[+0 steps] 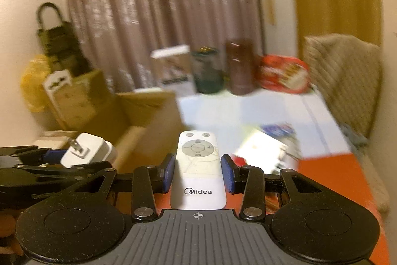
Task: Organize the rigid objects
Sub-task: 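Carry the adapter and remote into the cardboard box and open both tools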
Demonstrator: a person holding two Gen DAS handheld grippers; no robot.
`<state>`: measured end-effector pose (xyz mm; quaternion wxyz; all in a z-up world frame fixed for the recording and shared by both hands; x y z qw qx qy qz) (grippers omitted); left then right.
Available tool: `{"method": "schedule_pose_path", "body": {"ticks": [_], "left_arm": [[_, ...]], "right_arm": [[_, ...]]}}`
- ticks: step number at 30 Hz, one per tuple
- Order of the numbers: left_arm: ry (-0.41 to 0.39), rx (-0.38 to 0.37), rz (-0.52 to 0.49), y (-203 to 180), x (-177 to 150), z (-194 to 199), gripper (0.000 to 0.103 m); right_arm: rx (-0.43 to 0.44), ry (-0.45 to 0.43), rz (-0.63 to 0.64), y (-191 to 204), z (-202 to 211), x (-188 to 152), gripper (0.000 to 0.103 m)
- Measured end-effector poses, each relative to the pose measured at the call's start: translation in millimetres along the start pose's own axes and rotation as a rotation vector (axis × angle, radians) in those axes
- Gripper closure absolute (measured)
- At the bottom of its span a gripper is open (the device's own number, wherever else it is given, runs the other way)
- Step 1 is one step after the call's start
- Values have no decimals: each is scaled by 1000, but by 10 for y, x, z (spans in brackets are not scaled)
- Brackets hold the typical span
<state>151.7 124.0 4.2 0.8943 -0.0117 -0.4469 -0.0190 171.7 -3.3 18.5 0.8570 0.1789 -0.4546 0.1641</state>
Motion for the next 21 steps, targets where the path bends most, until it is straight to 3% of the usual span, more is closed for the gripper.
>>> {"method": "schedule_pose_path", "body": {"ticks": [6, 11, 21], "left_arm": [[41, 61, 8, 742, 35, 30, 43], [76, 83, 42, 1179, -43, -7, 43], [113, 63, 53, 1441, -184, -169, 43]], "right_arm": [[110, 34, 26, 673, -376, 124, 66], [147, 94, 50, 1069, -663, 45, 66], [146, 174, 93, 1322, -964, -191, 66]]}}
Point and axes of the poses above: each gripper's, at about its wrist camera, not at the fingertips, and z roughly against the way its jaws point, y to its left, x to its top, the point moved 10 cm from there along -z, roughly the way its jaws point, and after that the axes turned 4 degrees about -x, right-handed, at the moved point
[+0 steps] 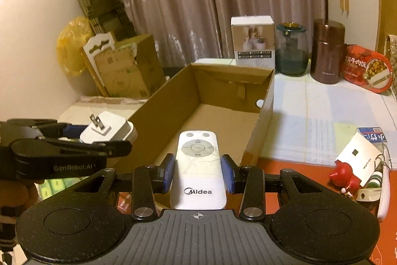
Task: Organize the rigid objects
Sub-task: 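Carry the adapter and remote into the cardboard box and open both tools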
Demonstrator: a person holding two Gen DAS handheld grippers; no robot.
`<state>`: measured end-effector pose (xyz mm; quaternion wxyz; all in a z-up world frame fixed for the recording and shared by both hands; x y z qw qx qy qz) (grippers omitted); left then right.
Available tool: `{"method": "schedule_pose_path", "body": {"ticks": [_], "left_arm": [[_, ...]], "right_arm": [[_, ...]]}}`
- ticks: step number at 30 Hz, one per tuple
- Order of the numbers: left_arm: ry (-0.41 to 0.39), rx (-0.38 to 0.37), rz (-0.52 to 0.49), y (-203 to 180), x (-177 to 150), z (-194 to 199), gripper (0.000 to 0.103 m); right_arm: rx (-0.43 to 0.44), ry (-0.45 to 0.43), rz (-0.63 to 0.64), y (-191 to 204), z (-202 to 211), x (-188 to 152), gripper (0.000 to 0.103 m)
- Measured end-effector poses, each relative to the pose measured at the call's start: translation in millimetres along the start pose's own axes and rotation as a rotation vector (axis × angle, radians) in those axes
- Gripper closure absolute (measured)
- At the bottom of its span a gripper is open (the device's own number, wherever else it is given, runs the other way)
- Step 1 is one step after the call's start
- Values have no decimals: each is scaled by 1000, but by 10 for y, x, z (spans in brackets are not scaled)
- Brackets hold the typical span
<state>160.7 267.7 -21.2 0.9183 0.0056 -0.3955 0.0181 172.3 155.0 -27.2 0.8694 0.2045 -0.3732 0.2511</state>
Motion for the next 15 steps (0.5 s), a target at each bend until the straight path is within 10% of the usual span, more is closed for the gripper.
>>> {"method": "schedule_pose_path", "body": {"ticks": [15], "left_arm": [[33, -14, 13, 58, -127, -179, 43]], "right_arm": [[-18, 39, 4, 19, -171, -99, 66]]}}
Point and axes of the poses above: each gripper's, at about its wrist camera, not at the fingertips, and z roughly against the way its jaws point, y to its left, x to its top, the point moved 10 cm from there along -z, roughly the way its jaws point, and after that the axes turned 4 degrees about -x, right-handed, at the moved point
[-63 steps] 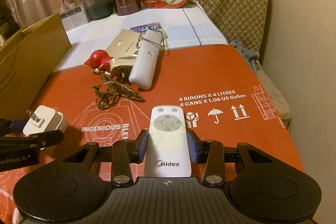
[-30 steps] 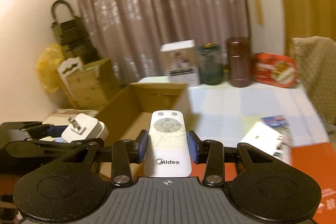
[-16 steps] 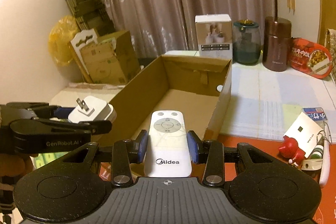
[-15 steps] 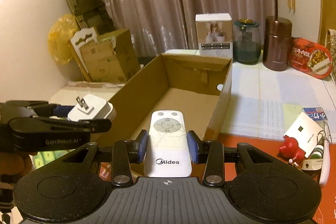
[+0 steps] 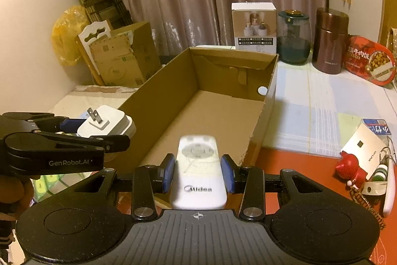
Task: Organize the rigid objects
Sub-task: 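Carry the adapter and remote into the cardboard box and open both tools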
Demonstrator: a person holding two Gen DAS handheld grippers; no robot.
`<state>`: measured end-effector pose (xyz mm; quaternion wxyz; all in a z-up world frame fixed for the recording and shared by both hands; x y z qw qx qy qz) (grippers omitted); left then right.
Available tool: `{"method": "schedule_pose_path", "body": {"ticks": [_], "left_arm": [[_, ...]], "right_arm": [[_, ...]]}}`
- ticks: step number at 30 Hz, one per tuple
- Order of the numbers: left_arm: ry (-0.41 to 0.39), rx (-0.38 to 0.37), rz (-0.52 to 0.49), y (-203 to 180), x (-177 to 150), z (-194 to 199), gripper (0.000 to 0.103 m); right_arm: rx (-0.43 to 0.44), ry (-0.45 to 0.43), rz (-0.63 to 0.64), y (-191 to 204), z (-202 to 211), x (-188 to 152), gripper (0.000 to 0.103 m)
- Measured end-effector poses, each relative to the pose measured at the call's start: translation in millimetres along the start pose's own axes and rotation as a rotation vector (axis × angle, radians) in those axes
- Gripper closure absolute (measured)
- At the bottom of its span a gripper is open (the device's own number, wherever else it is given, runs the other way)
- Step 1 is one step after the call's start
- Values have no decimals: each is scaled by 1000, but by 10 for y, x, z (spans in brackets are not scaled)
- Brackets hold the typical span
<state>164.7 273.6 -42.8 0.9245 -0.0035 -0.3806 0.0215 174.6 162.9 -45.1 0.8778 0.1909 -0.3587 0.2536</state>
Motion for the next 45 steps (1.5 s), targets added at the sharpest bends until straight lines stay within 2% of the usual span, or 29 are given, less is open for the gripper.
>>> {"method": "schedule_pose_path", "body": {"ticks": [1, 2, 3, 8, 10, 19, 29, 35, 38, 40, 42, 45], "left_arm": [[3, -1, -1, -3, -8, -12, 43], [6, -2, -1, -2, -11, -22, 43], [9, -1, 0, -3, -17, -33, 43], [2, -1, 18, 7, -14, -28, 43], [-6, 7, 21, 23, 1, 4, 38], [-42, 20, 50, 13, 23, 222, 38], [-72, 8, 72, -202, -25, 527, 38], [-88, -11, 79, -415, -34, 671, 38], [-94, -20, 80, -525, -42, 728, 38], [-98, -26, 75, -603, -43, 762, 38], [-104, -34, 71, -692, -40, 794, 38], [-114, -46, 73, -815, -33, 835, 31]], "right_arm": [[1, -1, -1, -2, -6, -3, 80], [2, 1, 3, 11, -11, 3, 85], [-2, 2, 5, 10, -18, 4, 86], [-16, -23, -17, -65, 24, 34, 86], [-20, -31, -39, -128, 63, 45, 86], [-42, -44, -103, -328, 293, -34, 86], [-53, -58, -130, -409, 667, -162, 85], [-83, -74, -139, -520, 888, -251, 78], [-105, -82, -144, -609, 1004, -313, 67], [-120, -90, -154, -685, 1080, -346, 55], [-136, -97, -165, -778, 1150, -375, 49], [-162, -104, -182, -923, 1257, -426, 43]]}}
Point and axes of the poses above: each gripper's, at about its wrist camera, not at the fingertips, and z roughly against the way its jaws point, y to its left, x to its top, the point moved 10 cm from there along -z, roughly the way its jaws point, and after that the axes turned 4 degrees about -x, right-handed, at the moved point
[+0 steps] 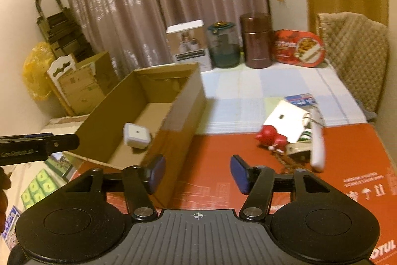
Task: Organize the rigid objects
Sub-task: 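Move both open tools back from the box to the table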
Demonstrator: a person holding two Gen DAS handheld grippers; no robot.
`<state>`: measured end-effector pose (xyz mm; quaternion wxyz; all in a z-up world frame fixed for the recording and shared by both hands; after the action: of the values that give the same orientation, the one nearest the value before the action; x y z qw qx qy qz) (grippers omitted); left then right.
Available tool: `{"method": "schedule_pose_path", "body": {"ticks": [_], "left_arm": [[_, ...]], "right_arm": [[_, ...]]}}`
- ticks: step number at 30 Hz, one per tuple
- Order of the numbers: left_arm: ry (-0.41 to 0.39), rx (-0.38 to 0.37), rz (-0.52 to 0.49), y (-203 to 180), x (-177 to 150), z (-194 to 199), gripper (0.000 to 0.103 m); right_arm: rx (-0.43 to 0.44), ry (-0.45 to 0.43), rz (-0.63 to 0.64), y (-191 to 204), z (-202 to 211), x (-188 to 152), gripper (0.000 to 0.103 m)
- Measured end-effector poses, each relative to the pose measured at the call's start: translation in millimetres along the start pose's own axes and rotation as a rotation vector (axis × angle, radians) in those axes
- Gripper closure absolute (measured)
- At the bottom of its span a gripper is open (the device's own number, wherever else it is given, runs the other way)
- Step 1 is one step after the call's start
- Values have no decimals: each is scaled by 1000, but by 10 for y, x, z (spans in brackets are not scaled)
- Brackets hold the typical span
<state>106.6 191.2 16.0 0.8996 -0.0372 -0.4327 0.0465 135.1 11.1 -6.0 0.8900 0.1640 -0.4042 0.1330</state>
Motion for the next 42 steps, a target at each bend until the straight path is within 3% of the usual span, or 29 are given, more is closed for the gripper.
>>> {"method": "schedule_pose_path", "body": {"ticks": [7, 10, 16, 26, 42], "left_arm": [[-30, -48, 17, -335, -18, 81, 16], [-43, -70, 22, -502, -45, 112, 8], [-41, -136, 42, -870, -162, 104, 2], [7, -190, -38, -1420, -380, -169, 1], [59, -219, -151, -1853, -584, -867, 2]], "right_arm": [[-81, -33, -32, -441, 260, -42, 29], [-123, -42, -47, -659, 368, -112, 26], [-200, -33, -106, -1142, 538, -311, 23], [-272, -23, -180, -1676, 642, -444, 23], [-294, 0, -188, -2139, 383, -464, 23]]}}
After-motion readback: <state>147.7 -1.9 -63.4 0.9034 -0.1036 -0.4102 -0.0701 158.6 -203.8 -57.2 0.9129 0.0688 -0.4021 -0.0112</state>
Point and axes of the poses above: each gripper's, at about its wrist camera, not at the fingertips, and z roughly against the way its jaws point, y to its left, x to its top, the point moved 10 cm from there along -z, roughly the way its jaws point, and after that the axes turned 4 degrees about -x, right-handed, at the moved point
